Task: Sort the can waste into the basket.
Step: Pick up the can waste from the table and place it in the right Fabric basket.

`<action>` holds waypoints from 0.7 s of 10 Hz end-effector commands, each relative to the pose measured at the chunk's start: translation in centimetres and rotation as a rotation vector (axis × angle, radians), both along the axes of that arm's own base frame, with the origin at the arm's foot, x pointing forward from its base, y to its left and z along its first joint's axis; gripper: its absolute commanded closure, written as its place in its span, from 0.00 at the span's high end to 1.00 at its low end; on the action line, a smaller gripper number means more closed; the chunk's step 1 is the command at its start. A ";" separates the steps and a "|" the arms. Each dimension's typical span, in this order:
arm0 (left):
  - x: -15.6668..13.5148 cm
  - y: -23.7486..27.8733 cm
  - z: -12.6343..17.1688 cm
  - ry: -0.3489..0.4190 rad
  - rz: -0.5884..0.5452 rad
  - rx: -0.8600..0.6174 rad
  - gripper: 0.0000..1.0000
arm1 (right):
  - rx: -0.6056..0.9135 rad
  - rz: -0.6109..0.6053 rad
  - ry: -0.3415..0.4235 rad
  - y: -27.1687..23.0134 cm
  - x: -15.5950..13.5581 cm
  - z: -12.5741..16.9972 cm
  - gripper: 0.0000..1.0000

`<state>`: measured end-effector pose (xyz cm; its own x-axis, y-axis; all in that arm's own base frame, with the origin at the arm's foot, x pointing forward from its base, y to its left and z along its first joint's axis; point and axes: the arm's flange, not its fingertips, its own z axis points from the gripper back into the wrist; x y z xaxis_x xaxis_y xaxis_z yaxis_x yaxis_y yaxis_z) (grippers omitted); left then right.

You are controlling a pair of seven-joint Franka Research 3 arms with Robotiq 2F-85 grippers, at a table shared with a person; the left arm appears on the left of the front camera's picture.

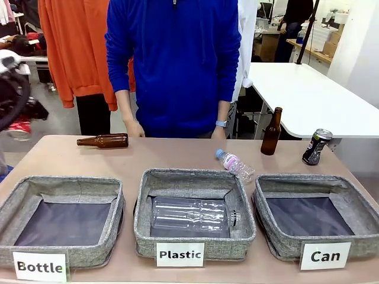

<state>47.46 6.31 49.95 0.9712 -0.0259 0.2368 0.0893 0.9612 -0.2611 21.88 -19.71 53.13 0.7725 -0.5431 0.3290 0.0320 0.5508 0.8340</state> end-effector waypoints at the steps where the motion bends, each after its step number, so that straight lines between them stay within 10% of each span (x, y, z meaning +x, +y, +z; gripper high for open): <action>1: -7.9 1.2 -1.5 -0.008 -0.262 0.037 0.00 | 0.005 0.011 -0.032 -0.1 0.1 0.1 1.00; 3: -11.1 0.5 -3.1 -0.010 -0.514 0.078 0.00 | 0.005 0.011 -0.032 -0.1 0.1 0.1 1.00; 7: -10.9 0.1 -2.2 0.012 -0.403 0.037 0.00 | 0.005 0.011 -0.032 -0.1 0.1 0.1 1.00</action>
